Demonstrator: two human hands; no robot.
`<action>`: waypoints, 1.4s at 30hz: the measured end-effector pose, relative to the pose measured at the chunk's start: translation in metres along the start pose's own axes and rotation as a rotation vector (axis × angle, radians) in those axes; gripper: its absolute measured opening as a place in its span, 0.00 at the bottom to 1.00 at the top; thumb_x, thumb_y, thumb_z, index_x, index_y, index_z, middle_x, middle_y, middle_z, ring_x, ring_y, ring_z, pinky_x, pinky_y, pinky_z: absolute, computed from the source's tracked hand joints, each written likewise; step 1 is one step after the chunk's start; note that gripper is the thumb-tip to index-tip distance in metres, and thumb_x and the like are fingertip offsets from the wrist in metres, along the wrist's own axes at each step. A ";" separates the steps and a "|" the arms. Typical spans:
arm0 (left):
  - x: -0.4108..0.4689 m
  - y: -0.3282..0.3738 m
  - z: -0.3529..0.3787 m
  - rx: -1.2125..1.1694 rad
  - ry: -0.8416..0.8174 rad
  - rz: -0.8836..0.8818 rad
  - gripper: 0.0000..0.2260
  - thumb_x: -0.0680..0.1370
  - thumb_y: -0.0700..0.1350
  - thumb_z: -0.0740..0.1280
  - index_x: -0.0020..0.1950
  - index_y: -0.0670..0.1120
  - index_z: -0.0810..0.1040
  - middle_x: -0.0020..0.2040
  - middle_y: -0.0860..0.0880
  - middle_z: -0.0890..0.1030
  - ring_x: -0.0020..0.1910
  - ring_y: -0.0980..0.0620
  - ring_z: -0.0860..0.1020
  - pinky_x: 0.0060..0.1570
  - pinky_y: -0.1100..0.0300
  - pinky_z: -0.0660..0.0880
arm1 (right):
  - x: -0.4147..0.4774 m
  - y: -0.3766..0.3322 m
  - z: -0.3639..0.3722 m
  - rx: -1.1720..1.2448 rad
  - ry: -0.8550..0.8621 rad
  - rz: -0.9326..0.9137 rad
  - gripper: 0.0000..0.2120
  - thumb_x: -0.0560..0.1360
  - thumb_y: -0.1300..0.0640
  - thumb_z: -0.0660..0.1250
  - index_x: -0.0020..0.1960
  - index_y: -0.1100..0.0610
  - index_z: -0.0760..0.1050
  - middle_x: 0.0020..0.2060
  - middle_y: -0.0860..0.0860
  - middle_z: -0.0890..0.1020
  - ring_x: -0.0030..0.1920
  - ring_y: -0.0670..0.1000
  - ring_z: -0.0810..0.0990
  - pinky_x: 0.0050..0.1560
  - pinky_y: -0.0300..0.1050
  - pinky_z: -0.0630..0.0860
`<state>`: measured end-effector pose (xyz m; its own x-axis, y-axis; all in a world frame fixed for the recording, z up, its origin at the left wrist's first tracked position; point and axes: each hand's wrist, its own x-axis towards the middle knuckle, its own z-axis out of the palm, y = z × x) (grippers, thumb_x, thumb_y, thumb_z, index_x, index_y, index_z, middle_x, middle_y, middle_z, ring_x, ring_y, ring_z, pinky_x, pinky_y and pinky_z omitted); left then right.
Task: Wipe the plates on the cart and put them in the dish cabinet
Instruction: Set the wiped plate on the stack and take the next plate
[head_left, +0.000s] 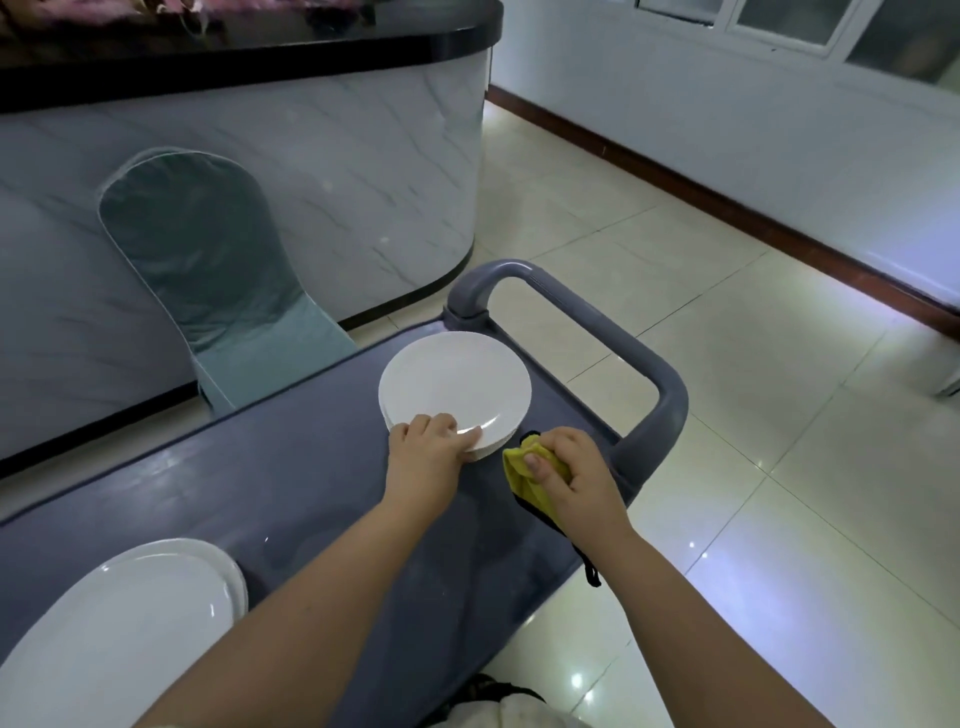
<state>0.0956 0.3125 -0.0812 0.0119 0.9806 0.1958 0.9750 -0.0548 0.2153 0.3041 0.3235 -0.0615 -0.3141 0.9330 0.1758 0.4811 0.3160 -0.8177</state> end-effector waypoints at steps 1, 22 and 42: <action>-0.001 -0.001 -0.001 0.010 0.003 -0.014 0.21 0.59 0.38 0.79 0.48 0.56 0.83 0.44 0.48 0.81 0.41 0.43 0.78 0.38 0.50 0.71 | 0.001 -0.005 0.003 0.008 -0.010 -0.010 0.05 0.76 0.40 0.62 0.51 0.37 0.72 0.52 0.41 0.74 0.55 0.43 0.74 0.54 0.38 0.71; -0.285 -0.057 -0.046 -0.500 0.516 -1.469 0.04 0.74 0.48 0.72 0.46 0.50 0.79 0.47 0.50 0.78 0.44 0.51 0.78 0.44 0.56 0.73 | -0.024 -0.082 0.188 0.029 -0.787 -0.407 0.15 0.77 0.44 0.64 0.57 0.52 0.79 0.54 0.43 0.73 0.56 0.48 0.74 0.59 0.43 0.71; -0.302 -0.045 -0.039 -1.185 1.200 -1.822 0.05 0.80 0.45 0.64 0.50 0.43 0.76 0.44 0.47 0.79 0.43 0.47 0.78 0.42 0.54 0.79 | -0.038 -0.075 0.199 0.066 -0.980 -0.411 0.05 0.78 0.46 0.66 0.52 0.45 0.77 0.54 0.38 0.72 0.58 0.46 0.73 0.56 0.44 0.72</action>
<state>0.0393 0.0111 -0.1131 -0.7717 -0.2658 -0.5778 -0.5686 -0.1188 0.8140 0.1175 0.2300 -0.1156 -0.9782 0.2021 -0.0487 0.1523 0.5377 -0.8293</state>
